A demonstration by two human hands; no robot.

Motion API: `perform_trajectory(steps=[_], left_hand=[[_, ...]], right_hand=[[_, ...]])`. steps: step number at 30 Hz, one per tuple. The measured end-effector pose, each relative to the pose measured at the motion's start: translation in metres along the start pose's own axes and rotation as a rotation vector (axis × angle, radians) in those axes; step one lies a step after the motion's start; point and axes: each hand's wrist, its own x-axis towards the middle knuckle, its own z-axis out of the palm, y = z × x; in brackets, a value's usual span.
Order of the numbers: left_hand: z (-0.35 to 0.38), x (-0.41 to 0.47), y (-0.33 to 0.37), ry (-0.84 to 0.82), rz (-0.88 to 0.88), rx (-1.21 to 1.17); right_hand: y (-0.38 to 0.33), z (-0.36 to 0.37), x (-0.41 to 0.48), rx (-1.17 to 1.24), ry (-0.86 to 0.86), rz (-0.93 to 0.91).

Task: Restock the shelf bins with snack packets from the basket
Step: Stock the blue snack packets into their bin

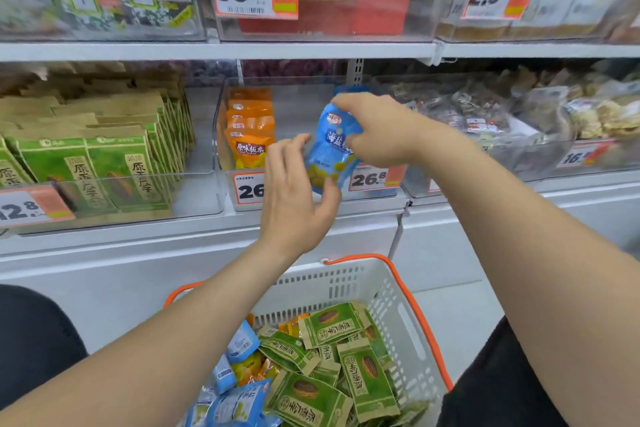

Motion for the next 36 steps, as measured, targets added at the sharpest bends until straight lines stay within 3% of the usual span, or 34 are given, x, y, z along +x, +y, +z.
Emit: perform_trajectory(steps=[3, 5, 11, 16, 25, 33, 36], left_hand=[[0.007, 0.011, 0.008, -0.071, 0.058, 0.108], [0.012, 0.017, 0.012, -0.122, 0.048, 0.166], [0.026, 0.029, 0.015, -0.369, -0.004, 0.232], [0.033, 0.048, 0.023, -0.377, -0.045, 0.142], [0.068, 0.083, 0.021, -0.496, -0.158, 0.239], [0.080, 0.106, 0.018, -0.616, -0.179, 0.273], [0.082, 0.107, 0.019, -0.621, -0.176, 0.229]], right_hand=[[0.016, -0.004, 0.001, 0.102, 0.231, 0.033], [0.023, 0.000, 0.004, 0.092, 0.284, 0.057], [0.048, 0.012, 0.016, -0.200, 0.081, 0.128], [0.067, 0.014, 0.026, -0.330, 0.002, 0.129], [0.078, 0.006, 0.030, -0.274, 0.086, 0.218], [0.085, 0.008, 0.037, -0.593, 0.122, 0.223], [0.089, 0.006, 0.039, -0.569, 0.128, 0.236]])
